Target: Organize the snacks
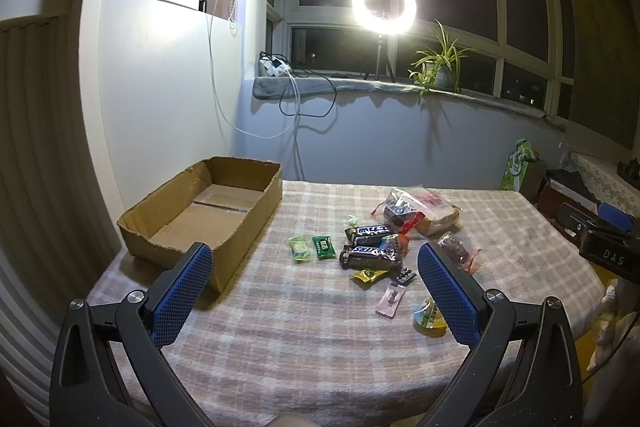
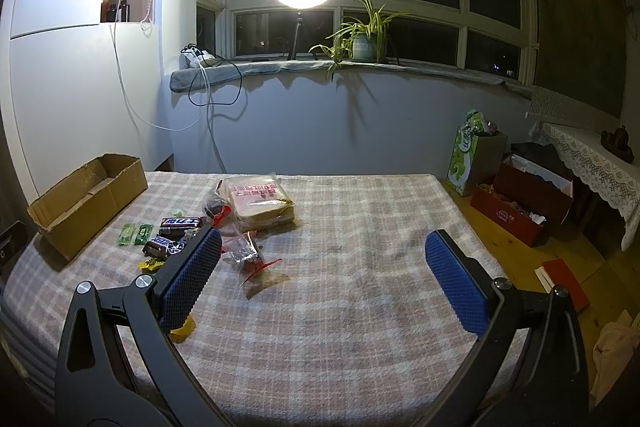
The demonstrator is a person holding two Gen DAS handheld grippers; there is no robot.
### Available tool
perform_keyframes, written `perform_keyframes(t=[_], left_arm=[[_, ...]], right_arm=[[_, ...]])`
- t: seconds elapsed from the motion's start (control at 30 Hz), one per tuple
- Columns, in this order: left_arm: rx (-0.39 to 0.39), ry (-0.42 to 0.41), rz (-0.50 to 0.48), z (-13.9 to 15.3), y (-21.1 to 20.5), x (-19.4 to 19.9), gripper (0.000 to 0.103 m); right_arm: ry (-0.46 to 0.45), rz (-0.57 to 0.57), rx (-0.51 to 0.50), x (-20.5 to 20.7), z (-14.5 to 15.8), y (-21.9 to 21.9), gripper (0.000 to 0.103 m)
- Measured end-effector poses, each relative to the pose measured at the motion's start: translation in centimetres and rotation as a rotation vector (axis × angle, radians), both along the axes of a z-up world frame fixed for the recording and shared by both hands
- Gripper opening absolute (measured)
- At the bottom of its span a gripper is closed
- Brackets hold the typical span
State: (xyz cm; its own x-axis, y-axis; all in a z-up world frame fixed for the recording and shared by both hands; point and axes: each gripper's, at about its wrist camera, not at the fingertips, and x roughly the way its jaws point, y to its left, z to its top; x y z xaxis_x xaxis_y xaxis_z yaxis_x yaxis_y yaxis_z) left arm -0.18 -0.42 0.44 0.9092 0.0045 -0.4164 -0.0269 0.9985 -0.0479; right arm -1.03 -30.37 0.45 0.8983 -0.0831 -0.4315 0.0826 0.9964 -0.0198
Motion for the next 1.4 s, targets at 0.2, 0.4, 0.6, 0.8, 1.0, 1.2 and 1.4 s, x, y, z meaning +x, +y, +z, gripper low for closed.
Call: perform_keyframes(t=[0.2, 0.4, 0.6, 0.8, 1.0, 1.2, 1.4], left_arm=[[0.002, 0.0, -0.001, -0.31, -0.04, 0.05, 0.102], [0.001, 0.001, 0.001, -0.48, -0.03, 0.09, 0.102], [0.002, 0.002, -0.003, -0.59, -0.06, 0.1, 0.102], [0.001, 0.001, 0.001, -0.66, -0.14, 0.05, 0.102], [0.002, 0.002, -0.001, -0.81, -0.31, 0.05, 0.102], [0.003, 0.003, 0.0, -0.82, -0.37, 0.02, 0.102], [0.004, 0.005, -0.005, -0.95, -0.59, -0.08, 0.102]], right_arm=[[0.0, 0.001, -0.001, 0.08, -0.03, 0.01, 0.103], [0.005, 0.005, -0.001, 0.17, -0.03, 0.08, 0.103], [0.006, 0.004, -0.001, 0.33, -0.28, 0.09, 0.103], [0.01, 0.01, -0.003, 0.36, -0.53, 0.07, 0.103], [0.013, 0.009, -0.004, 0.43, -0.69, 0.12, 0.103], [0.014, 0.011, -0.004, 0.4, -0.55, 0.13, 0.103], [0.019, 0.011, -0.005, 0.61, -0.91, 0.22, 0.103]])
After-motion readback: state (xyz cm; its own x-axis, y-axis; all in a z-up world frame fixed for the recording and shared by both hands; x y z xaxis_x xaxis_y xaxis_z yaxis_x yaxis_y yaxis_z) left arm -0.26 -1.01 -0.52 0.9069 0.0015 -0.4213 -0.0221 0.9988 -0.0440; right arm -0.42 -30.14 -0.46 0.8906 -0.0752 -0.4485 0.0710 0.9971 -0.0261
